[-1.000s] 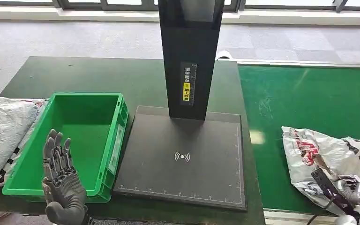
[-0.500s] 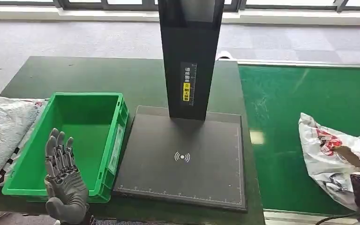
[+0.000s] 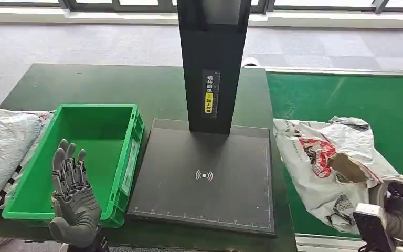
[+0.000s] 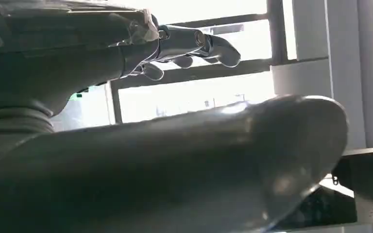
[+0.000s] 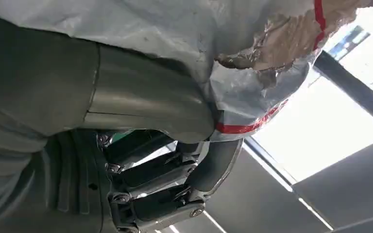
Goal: Moved the parcel from conveyor to table for the left to box.
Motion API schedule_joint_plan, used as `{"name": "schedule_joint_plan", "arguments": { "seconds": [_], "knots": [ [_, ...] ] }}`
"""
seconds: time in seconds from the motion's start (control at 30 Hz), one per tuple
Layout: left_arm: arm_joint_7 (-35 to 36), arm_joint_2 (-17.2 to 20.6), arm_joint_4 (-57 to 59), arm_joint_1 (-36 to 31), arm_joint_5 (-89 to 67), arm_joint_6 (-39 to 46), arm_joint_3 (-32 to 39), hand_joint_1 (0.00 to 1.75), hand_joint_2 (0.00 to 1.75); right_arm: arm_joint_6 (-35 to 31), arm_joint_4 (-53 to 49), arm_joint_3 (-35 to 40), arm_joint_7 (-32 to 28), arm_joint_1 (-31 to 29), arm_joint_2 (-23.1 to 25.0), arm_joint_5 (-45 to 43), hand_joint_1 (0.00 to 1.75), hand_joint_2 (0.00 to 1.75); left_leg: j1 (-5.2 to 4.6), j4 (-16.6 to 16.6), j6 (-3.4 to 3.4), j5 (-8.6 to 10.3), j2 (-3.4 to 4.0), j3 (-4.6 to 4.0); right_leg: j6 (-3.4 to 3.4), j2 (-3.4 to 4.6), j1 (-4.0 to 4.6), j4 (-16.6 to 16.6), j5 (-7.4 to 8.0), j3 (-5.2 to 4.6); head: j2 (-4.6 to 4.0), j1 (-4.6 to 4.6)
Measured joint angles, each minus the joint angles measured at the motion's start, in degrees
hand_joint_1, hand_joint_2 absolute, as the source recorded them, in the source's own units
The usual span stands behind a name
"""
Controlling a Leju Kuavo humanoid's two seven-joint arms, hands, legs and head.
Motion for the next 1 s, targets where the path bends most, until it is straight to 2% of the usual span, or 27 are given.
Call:
{"name": "schedule_joint_plan", "arguments": {
  "seconds": [0.17,0.4,0.63,0.8,1.0],
  "knots": [
    [0.7,-0.2,0.8,-1.6,0.5,-4.1,0.1,0.00,0.00,-2.5,-4.3,10.8,1.0,1.4,2.3,5.1,1.75,1.75,0.02,0.0,-0.02,-0.01,0.05,0.08,-0.01,0.12,0.05,0.0,0.00,0.00,0.00,0.00],
    [0.5,-1.1,4.3,-5.1,2.5,-6.6,0.1,0.00,0.00,-4.5,-1.2,23.1,1.8,0.1,4.6,4.0,1.75,1.75,0.09,0.0,-0.08,0.04,0.05,0.08,-0.02,0.08,0.07,0.0,0.00,0.04,0.00,0.00],
    [0.2,-1.4,6.5,-7.5,2.1,-5.1,0.0,0.00,0.00,-3.8,9.5,25.1,1.8,-6.2,5.7,0.2,1.75,1.75,0.05,0.0,-0.07,0.04,0.04,0.09,0.00,0.09,0.03,0.0,0.02,0.07,0.00,0.00],
    [0.2,-1.4,8.2,-8.6,1.5,-4.2,-0.3,0.00,0.00,-5.1,21.7,25.4,0.5,-12.9,7.2,-1.8,1.75,1.75,0.05,0.0,-0.08,0.05,0.05,0.13,-0.01,0.10,0.06,0.0,0.04,0.06,0.00,0.00],
    [0.2,-1.4,9.4,-8.9,1.4,-4.1,-0.5,0.00,0.00,-5.7,29.5,26.7,0.4,-16.9,8.2,-2.0,1.75,1.75,0.07,0.0,-0.09,0.05,0.03,0.12,-0.03,0.09,0.07,0.0,0.03,0.05,0.00,0.00]
  ]
}}
